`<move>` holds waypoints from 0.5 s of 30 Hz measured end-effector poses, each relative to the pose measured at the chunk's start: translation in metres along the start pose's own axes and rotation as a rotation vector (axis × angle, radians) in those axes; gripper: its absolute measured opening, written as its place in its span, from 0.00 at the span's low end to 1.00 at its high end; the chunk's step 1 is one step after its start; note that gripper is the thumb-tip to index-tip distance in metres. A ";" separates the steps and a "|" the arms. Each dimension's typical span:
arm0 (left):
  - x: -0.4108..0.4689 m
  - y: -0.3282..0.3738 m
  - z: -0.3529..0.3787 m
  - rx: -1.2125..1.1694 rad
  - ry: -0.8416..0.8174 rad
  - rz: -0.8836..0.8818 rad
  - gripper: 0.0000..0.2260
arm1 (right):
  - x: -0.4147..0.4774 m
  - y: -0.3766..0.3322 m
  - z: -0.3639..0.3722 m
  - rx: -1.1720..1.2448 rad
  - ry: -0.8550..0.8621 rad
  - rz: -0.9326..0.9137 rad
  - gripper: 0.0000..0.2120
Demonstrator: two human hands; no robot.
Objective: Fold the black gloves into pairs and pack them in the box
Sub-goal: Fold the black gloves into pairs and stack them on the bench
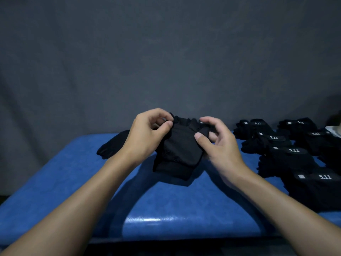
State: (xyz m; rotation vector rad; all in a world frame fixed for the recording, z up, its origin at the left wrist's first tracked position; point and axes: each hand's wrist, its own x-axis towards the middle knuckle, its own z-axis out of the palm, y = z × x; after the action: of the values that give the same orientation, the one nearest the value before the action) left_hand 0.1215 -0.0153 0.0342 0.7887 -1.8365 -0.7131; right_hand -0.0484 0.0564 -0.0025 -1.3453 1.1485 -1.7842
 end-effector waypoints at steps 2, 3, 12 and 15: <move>-0.002 0.000 0.002 -0.013 0.021 -0.033 0.06 | 0.000 -0.002 0.001 -0.045 0.008 -0.029 0.11; -0.003 0.000 0.003 -0.020 0.033 -0.050 0.06 | -0.001 -0.003 0.001 -0.082 0.008 -0.037 0.09; -0.022 0.006 -0.008 -0.133 -0.036 -0.358 0.09 | -0.006 -0.001 -0.001 -0.080 -0.183 0.205 0.20; -0.033 0.007 -0.015 -0.138 -0.189 -0.429 0.17 | -0.006 0.006 -0.001 -0.205 -0.186 0.225 0.18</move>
State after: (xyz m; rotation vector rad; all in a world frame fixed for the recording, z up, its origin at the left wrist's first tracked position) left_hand 0.1446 0.0129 0.0272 1.0670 -1.7756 -1.2113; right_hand -0.0477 0.0597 -0.0105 -1.4030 1.3482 -1.3822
